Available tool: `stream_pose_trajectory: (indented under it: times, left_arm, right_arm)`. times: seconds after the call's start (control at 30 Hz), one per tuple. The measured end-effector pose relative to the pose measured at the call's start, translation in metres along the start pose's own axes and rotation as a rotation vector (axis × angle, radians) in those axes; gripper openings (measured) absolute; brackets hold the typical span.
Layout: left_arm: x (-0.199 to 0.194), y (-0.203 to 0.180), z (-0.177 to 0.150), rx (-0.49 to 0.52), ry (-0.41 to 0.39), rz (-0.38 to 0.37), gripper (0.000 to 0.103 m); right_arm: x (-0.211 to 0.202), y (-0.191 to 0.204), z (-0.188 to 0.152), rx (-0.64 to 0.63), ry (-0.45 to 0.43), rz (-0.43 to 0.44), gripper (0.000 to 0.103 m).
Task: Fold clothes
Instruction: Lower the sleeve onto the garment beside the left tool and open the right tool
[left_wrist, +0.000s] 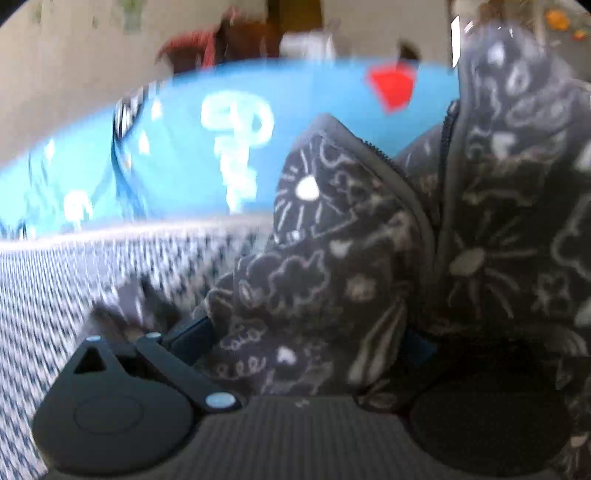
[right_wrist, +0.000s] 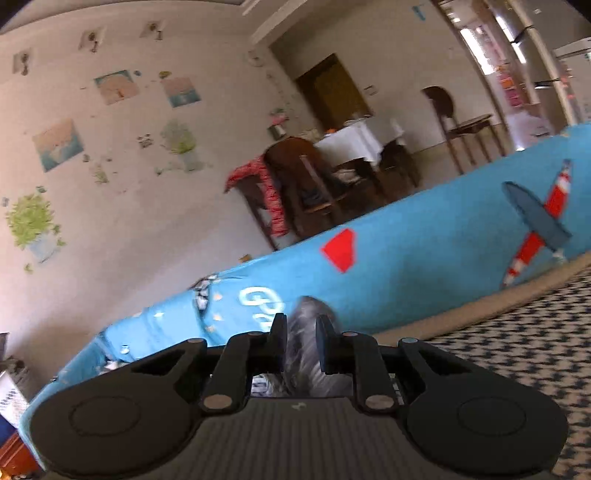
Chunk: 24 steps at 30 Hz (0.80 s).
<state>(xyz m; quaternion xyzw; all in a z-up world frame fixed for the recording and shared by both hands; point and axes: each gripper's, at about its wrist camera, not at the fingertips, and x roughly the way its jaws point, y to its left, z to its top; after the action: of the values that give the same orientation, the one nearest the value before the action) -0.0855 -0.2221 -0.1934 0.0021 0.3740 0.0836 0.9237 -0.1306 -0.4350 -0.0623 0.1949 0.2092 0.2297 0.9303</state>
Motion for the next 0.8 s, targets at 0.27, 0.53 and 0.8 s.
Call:
stream_pose_trajectory:
  times: [0.27,0.53,0.8]
  left_arm:
    - [-0.009,0.01,0.004,-0.093,0.055,-0.087,0.103]
    - [-0.06,0.017,0.011,-0.113,-0.023,-0.159,0.103]
    - [-0.076,0.045,-0.013,-0.135,0.007,-0.128,0.103]
  right_arm:
    - [-0.016,-0.057,-0.02,0.009,0.13,-0.149,0.019]
    - [-0.022,-0.085,-0.052,0.025,0.298,-0.215,0.026]
    - [-0.012,-0.09,-0.087,0.024,0.478,-0.176,0.038]
